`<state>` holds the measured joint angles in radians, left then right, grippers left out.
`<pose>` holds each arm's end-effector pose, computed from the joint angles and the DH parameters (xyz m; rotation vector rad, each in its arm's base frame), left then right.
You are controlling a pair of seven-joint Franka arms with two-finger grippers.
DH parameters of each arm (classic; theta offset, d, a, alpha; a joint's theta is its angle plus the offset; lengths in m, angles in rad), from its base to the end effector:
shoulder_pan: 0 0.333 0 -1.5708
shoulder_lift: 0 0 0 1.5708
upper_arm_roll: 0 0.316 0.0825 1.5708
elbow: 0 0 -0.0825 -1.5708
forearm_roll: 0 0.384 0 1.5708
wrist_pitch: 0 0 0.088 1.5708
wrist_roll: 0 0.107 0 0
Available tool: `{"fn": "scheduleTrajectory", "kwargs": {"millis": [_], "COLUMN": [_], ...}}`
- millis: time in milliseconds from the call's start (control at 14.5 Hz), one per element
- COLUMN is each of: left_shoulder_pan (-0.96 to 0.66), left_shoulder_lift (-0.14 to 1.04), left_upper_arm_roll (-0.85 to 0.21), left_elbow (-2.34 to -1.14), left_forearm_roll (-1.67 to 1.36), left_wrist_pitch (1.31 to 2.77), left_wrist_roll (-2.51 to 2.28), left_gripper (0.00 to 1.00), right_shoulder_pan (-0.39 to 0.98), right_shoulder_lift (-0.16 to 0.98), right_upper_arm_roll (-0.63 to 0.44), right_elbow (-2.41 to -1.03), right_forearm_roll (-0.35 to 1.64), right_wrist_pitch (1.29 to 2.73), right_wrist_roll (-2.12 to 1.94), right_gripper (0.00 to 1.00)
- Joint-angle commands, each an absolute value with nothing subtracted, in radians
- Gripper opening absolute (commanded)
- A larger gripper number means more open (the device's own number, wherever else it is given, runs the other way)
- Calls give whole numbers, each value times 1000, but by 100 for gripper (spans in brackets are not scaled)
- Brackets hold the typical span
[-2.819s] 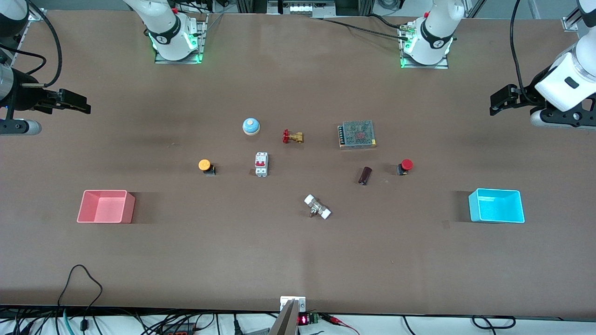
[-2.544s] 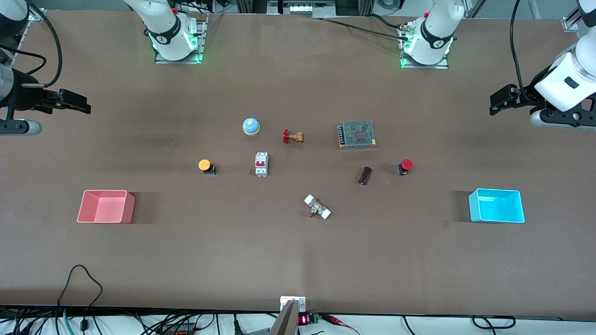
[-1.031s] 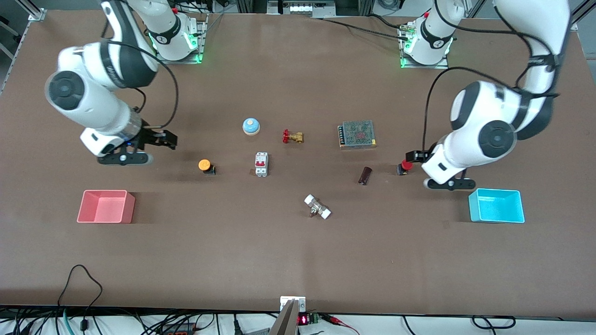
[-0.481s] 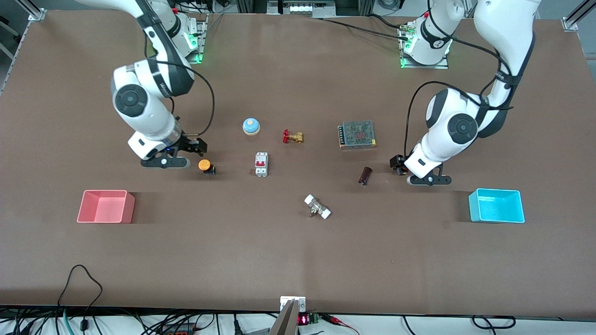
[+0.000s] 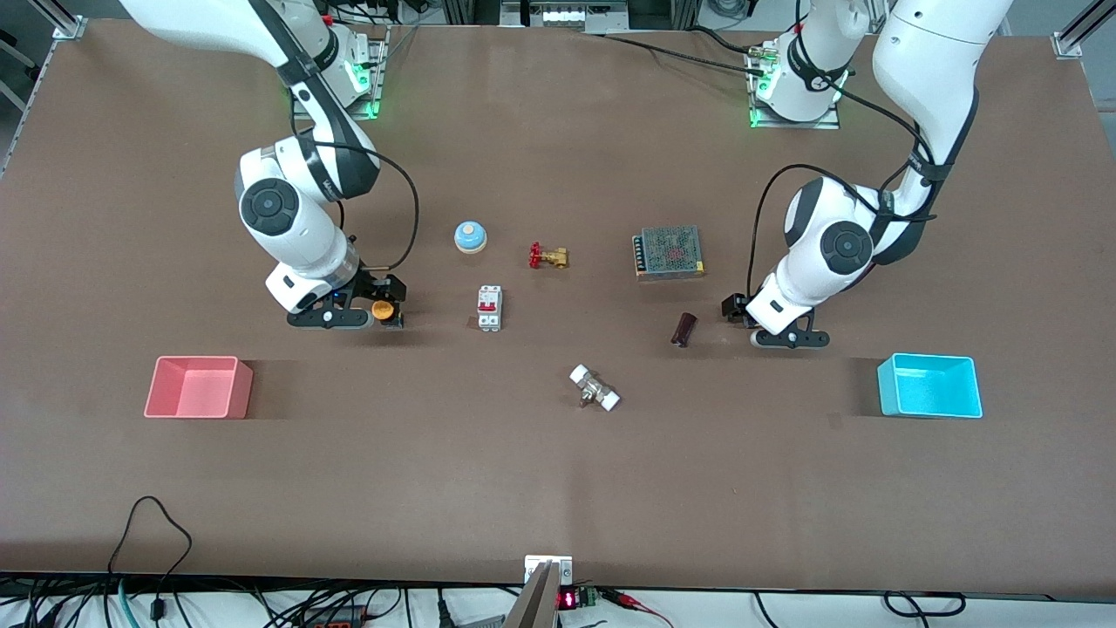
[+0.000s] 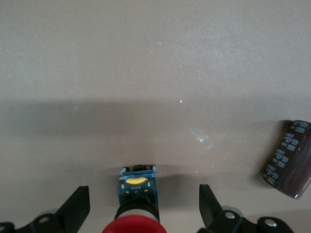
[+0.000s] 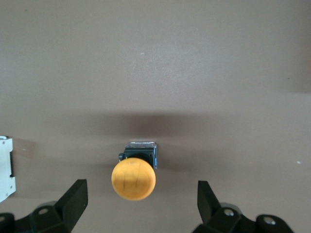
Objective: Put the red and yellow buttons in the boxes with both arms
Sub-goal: 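Close the right gripper on yellow button while the left gripper grasps red button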
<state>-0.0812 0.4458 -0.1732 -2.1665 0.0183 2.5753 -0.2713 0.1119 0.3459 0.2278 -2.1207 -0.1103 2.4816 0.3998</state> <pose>0.5422 -0.1430 0.1863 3.0857 0.0259 -0.0708 0.5466 0.1921 0.2534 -3.1245 -0.0191 -0.0343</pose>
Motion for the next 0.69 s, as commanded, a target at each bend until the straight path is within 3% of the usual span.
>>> {"fn": "scheduleTrajectory", "kwargs": {"millis": [0,206,344,619], "left_shoulder_pan": [-86,-86,-84,-69], "left_shoulder_lift": [451,453,451,410], "left_upper_arm_roll": [-170,-170,-169,-156], "left_elbow": [-2166,-2166,-2160,-2109], "left_forearm_roll": [40,40,40,40], "left_wrist_pitch": [2583,2582,2579,2481], "left_wrist_roll": [-287,-284,-281,-278], "left_gripper": [76,29,16,13], "right_shoulder_pan": [110,110,110,112], "right_shoulder_lift": [376,390,391,403], "right_upper_arm_roll": [241,241,251,255], "right_elbow": [-2114,-2112,-2114,-2112], "right_forearm_roll": [-126,-121,-123,-123], "right_wrist_pitch": [2497,2494,2494,2497], "right_wrist_roll": [428,466,476,477], "right_gripper": [100,100,100,100]}}
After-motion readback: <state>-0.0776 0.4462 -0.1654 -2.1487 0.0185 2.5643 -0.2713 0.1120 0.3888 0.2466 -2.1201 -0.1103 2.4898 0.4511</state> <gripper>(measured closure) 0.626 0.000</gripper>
